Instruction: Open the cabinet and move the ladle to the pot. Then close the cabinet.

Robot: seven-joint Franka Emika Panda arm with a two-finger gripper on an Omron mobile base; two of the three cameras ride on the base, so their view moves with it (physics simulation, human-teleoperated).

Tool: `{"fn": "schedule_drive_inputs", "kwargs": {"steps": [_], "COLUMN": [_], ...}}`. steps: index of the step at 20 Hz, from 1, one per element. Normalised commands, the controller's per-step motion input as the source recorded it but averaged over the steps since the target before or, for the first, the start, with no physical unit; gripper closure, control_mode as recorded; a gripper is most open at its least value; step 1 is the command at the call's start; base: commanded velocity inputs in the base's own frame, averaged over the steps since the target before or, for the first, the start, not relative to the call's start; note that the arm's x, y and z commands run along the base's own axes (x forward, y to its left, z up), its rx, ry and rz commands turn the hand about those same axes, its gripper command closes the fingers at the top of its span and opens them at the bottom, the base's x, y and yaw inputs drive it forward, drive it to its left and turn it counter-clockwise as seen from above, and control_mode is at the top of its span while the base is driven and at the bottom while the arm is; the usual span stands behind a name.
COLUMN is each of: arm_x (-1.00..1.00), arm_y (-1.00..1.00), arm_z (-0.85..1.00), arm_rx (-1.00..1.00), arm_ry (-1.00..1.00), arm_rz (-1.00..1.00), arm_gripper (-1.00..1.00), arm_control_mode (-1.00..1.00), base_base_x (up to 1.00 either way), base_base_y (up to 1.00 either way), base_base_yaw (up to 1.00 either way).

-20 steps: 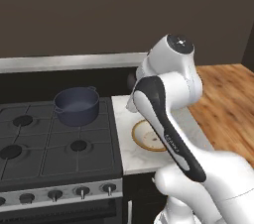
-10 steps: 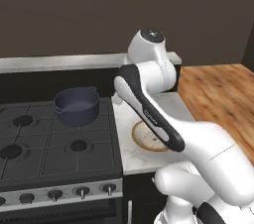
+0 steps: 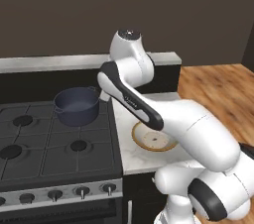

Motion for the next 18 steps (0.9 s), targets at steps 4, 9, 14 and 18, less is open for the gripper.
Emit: {"fn": "schedule_drive_inputs", "kwargs": {"steps": [4, 9, 14, 18], "arm_x": [0.56, 0.57, 0.56, 0.49], "arm_y": [0.29, 0.28, 0.29, 0.23], "arm_z": [-0.29, -0.25, -0.31, -0.31], "arm_rx": [-0.06, -0.03, -0.04, -0.04], "arm_ry": [0.08, 0.12, 0.09, 0.04], "arm_rz": [0.0, 0.0, 0.0, 0.0], "arm_gripper": [1.0, 1.0, 1.0, 1.0], "arm_control_mode": [-1.0, -1.0, -1.0, -1.0], "base_base_x": [0.0, 0.0, 0.0, 0.0], "base_base_y": [0.0, 0.0, 0.0, 0.0], "base_base_yaw": [0.0, 0.0, 0.0, 0.0]}}
